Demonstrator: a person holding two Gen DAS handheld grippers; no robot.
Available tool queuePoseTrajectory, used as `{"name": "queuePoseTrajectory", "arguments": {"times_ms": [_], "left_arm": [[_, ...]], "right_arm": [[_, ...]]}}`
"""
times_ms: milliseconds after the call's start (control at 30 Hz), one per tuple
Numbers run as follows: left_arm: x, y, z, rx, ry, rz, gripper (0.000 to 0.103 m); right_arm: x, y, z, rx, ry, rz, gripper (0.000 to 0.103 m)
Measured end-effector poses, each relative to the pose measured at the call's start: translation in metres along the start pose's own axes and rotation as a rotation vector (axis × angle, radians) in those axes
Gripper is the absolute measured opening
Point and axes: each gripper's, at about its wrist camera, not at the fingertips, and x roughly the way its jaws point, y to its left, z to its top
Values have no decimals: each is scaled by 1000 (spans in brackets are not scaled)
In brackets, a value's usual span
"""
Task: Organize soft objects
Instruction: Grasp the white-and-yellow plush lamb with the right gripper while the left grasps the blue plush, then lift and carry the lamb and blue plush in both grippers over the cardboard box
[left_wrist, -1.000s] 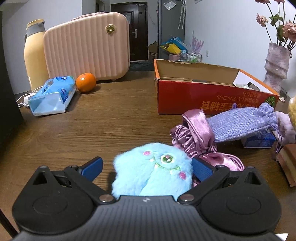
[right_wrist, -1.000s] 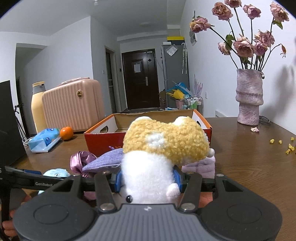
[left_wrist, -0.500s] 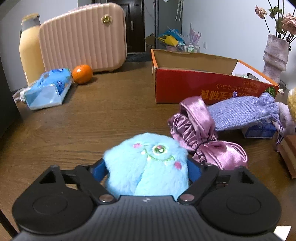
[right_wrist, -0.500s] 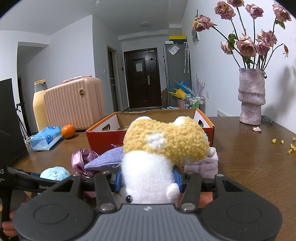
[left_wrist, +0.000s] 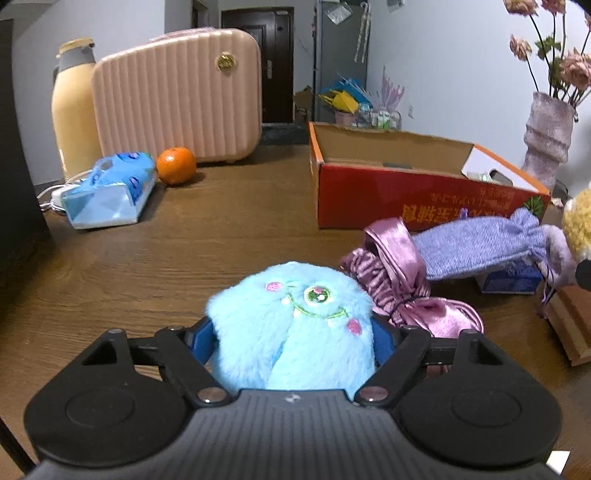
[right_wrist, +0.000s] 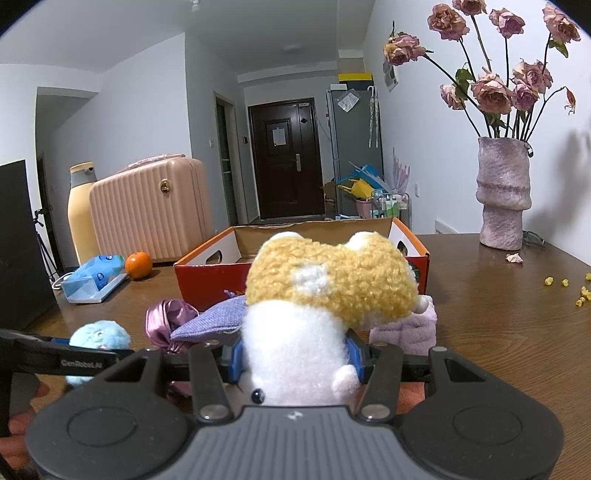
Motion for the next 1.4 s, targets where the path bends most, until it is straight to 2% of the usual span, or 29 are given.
{"name": "queuePoseTrajectory", "arguments": {"times_ms": [600,1400], "left_arm": [[-44,0,7,-34,-164,-23,80],[-45,-51,60,-46,-280,-83,80]], "right_arm": [[-11,-2,7,-6,-68,28,50],[9,-12,53,-89,-137,8,50]]}}
